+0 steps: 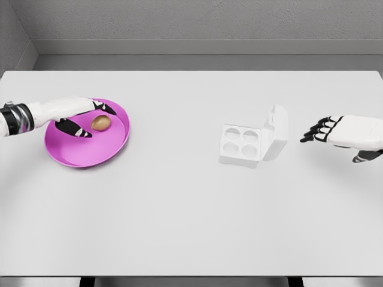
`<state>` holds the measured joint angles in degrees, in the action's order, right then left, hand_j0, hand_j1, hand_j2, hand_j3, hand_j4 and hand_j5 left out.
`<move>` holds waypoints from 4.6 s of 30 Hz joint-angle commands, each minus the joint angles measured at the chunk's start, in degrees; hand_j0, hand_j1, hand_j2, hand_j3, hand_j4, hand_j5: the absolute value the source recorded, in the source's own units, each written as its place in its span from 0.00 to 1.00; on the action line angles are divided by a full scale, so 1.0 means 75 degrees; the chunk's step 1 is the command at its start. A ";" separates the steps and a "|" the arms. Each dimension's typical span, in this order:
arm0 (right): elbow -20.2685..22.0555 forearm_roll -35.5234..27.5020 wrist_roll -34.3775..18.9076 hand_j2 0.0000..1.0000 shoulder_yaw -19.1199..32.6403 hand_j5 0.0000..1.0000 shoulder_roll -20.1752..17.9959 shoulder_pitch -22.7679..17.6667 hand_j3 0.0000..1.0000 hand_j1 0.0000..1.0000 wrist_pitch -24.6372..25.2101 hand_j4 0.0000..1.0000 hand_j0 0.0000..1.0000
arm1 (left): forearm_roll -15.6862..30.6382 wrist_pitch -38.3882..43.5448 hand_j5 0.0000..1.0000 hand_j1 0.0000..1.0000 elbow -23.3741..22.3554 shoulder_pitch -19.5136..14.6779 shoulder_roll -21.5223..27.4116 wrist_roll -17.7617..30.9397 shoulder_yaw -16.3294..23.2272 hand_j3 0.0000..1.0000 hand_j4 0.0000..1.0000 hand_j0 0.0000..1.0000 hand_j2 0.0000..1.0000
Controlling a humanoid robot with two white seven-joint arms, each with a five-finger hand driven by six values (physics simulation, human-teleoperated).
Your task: Pack egg into the box and close the box lid
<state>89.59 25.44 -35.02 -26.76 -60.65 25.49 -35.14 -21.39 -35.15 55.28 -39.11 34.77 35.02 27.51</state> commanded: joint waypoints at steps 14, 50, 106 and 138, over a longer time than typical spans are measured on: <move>0.0008 0.0065 0.0003 1.00 -0.0053 1.00 0.0153 0.0023 1.00 1.00 0.0019 1.00 1.00 | -0.0054 0.0019 0.80 0.80 -0.0761 -0.0328 -0.0265 -0.0003 0.0105 0.80 0.80 0.80 0.80; 0.0032 0.0054 0.0003 1.00 -0.0006 1.00 0.0235 0.0059 1.00 1.00 0.0019 1.00 1.00 | -0.0077 0.0019 0.45 0.45 -0.0855 -0.0445 -0.0405 -0.0003 0.0456 0.45 0.45 0.45 0.45; 0.0102 -0.0005 0.0003 1.00 0.0041 1.00 0.0200 0.0094 1.00 1.00 0.0019 1.00 1.00 | -0.0007 0.0019 0.57 0.57 0.1032 -0.1770 -0.3698 -0.0003 0.2495 0.57 0.57 0.57 0.57; 0.0864 -0.0029 0.0003 1.00 0.0029 1.00 0.0305 0.0094 1.00 1.00 0.0019 1.00 1.00 | 0.1681 0.0019 1.00 1.00 0.1454 -0.1980 -0.0335 -0.0003 0.2449 1.00 1.00 1.00 1.00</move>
<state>95.46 25.46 -35.02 -26.55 -58.45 26.19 -35.13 -9.24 -35.16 66.02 -53.96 31.75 35.03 45.99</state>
